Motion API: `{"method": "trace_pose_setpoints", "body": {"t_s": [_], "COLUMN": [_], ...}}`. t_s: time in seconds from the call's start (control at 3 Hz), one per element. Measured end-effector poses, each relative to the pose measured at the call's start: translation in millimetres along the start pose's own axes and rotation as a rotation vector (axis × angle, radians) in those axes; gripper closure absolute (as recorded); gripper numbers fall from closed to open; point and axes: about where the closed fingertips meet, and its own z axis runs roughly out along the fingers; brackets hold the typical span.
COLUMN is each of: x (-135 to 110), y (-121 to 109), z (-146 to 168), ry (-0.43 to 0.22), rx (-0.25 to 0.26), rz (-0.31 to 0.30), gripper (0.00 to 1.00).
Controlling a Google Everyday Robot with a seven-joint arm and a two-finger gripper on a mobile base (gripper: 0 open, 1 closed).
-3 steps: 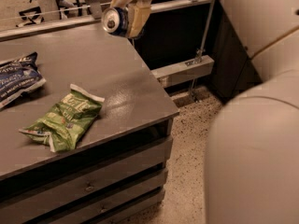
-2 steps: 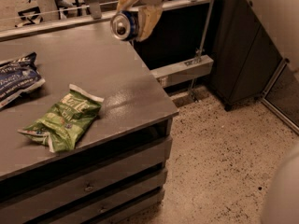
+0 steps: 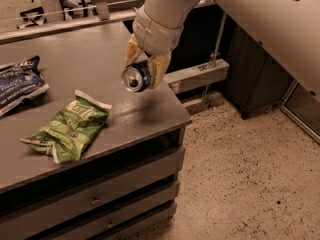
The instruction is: Knock pepsi can over
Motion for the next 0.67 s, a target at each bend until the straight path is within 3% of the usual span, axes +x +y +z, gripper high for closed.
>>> {"method": "trace_pose_setpoints", "body": {"t_s": [0.33, 0.67], "x": [0, -8], "y": [0, -3], "z": [0, 11], "ry": [0.0, 0.036], "rx": [0.0, -0.028], "rz": [0.0, -0.044], "gripper": [1.0, 1.0]}}
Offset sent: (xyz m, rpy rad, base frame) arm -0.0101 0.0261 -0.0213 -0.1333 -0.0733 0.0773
